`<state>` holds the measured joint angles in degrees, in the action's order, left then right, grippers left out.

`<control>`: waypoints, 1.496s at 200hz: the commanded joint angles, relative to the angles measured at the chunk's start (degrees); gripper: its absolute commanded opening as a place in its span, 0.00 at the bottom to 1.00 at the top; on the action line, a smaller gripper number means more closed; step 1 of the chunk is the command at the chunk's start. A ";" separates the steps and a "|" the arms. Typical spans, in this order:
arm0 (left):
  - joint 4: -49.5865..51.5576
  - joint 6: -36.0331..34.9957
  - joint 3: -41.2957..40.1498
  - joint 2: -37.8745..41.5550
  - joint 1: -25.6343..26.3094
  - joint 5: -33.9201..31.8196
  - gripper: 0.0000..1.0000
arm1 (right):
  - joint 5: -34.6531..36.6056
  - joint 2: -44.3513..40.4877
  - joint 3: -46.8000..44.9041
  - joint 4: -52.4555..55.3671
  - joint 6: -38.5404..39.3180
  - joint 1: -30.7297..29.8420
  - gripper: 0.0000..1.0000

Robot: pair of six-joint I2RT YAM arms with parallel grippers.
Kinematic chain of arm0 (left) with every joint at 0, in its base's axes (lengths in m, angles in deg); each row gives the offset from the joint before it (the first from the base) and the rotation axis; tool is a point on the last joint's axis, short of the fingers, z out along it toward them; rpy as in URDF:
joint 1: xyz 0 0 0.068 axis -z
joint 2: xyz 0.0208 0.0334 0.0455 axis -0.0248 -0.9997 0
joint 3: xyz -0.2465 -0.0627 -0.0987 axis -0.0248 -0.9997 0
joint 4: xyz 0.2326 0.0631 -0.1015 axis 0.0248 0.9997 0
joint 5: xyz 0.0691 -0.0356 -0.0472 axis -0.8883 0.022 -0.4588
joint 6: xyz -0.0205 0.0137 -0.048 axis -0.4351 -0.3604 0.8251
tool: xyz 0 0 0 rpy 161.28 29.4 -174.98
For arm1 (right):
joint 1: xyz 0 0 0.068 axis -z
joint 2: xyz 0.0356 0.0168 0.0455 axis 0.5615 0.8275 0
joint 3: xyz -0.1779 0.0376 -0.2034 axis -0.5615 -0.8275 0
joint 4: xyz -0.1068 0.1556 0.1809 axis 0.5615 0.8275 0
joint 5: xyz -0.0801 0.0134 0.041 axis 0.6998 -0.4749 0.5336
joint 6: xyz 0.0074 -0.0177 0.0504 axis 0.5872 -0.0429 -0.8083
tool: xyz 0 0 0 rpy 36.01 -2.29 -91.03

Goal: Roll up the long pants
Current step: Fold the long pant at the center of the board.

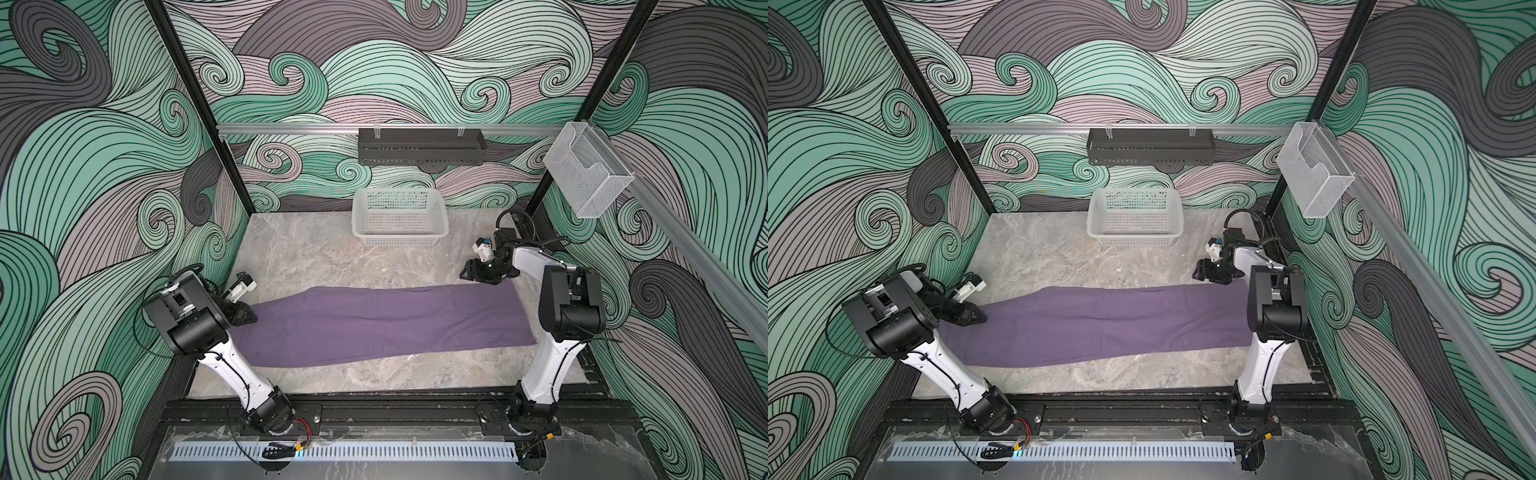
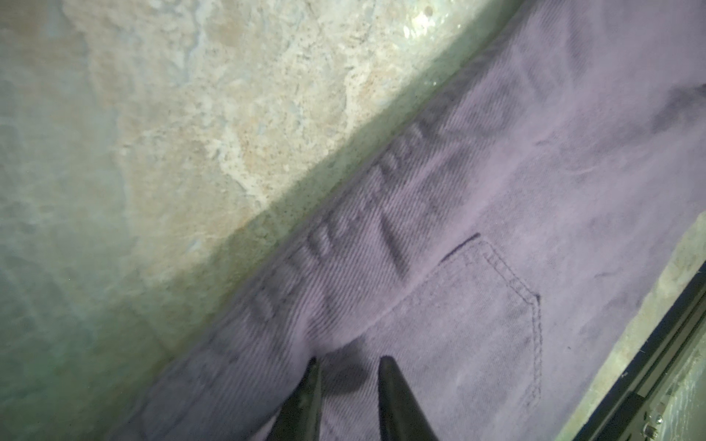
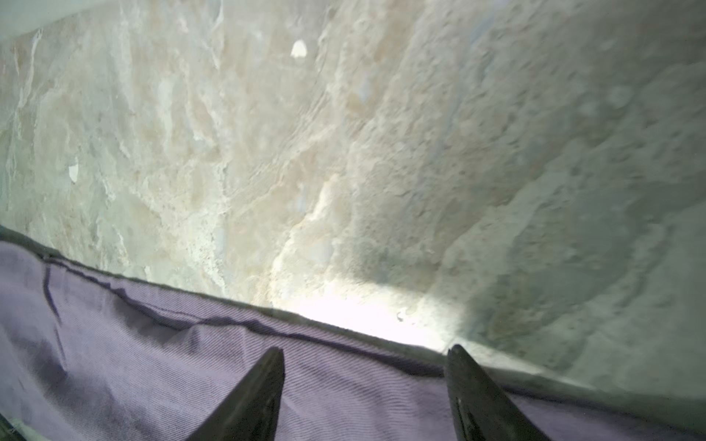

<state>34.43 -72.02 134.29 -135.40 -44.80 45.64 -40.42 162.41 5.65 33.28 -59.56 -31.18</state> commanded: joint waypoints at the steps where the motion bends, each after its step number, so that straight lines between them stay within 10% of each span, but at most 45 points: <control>1: 3.32 -0.59 1.61 2.52 0.12 0.59 0.30 | -1.00 -1.68 3.58 5.30 2.84 1.47 0.72; 32: 8.60 -0.34 3.73 8.80 0.30 5.47 0.33 | 17.35 -9.60 0.51 8.43 3.77 3.44 0.78; 68: 9.98 -1.51 2.89 13.29 1.32 7.48 0.34 | 16.38 -7.03 1.13 12.65 1.50 14.10 0.72; 183: 8.85 -1.26 1.11 13.74 1.29 7.99 0.34 | 22.46 4.71 1.02 14.63 7.86 11.44 0.63; 227: 6.84 0.35 1.76 13.50 1.23 6.61 0.34 | 26.53 7.87 5.78 18.28 9.54 10.59 0.09; 299: 5.61 1.23 1.79 14.17 1.01 3.45 0.34 | 36.10 12.56 15.18 23.38 10.81 13.35 0.00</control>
<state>39.90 -71.14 135.01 -121.20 -43.73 50.45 -11.81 172.14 19.57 55.02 -49.12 -20.42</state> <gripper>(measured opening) 0.342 0.066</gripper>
